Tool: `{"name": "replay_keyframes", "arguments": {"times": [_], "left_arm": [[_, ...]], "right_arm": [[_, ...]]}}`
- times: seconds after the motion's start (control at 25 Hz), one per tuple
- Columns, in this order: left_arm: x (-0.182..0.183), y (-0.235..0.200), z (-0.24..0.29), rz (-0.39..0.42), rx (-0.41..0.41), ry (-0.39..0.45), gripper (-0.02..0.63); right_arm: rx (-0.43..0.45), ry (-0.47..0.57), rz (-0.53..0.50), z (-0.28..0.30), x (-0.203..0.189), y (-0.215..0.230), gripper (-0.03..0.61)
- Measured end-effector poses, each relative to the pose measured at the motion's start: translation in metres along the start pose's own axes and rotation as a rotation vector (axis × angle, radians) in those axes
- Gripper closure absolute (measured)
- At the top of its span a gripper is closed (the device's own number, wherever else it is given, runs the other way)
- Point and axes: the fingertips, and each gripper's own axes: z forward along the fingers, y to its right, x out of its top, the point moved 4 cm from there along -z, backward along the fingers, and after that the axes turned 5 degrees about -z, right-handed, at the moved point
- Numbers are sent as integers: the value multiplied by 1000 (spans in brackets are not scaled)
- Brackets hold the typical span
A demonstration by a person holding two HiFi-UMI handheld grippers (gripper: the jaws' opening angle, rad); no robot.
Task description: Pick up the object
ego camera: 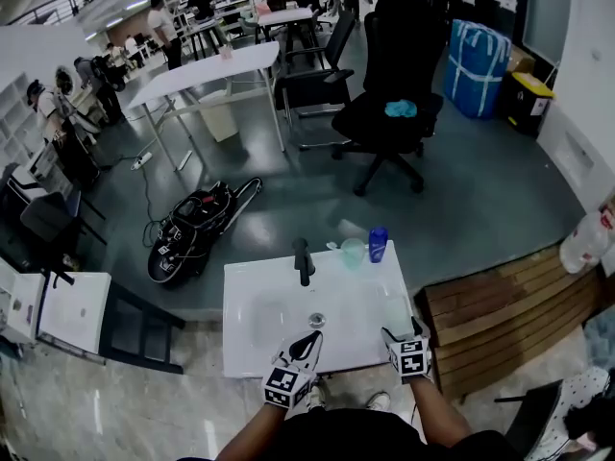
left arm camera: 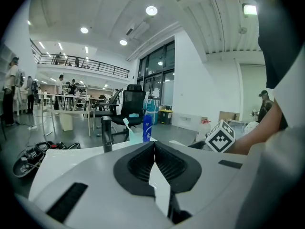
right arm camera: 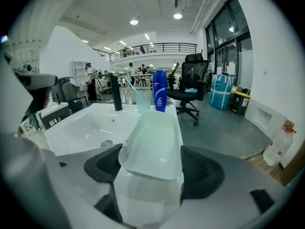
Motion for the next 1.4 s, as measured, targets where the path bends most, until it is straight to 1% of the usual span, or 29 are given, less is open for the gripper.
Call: {"name": "replay_keyframes", "arguments": {"times": [0.16, 0.32, 0.6, 0.76, 0.88, 1.0, 1.12, 1.2, 1.4], "left_arm": [[0, 1, 0, 4, 2, 1, 595], [1, 3, 1, 0, -6, 5, 595], [7, 1, 1, 5, -3, 25, 595], [8, 0, 0, 1, -4, 34, 595], [9, 0, -1, -1, -2, 34, 595], [9, 0, -4, -7, 1, 15, 595], [13, -2, -3, -2, 5, 33, 595], [13, -3, -2, 3, 7, 45, 595], [13, 0, 0, 5, -1, 38, 595]], "right_arm": [[-1, 45, 5, -20, 22, -2, 189], [-10, 107, -20, -41, 46, -5, 189], [7, 223, -24, -74, 95, -17, 189], [8, 278, -35, -85, 116, -21, 189], [3, 309, -33, -92, 127, -21, 189], [-4, 330, -34, -98, 135, -21, 189], [-21, 351, -49, -99, 141, -19, 189], [-31, 356, -53, -98, 141, -19, 189], [-41, 351, -45, -97, 140, -18, 189]]}}
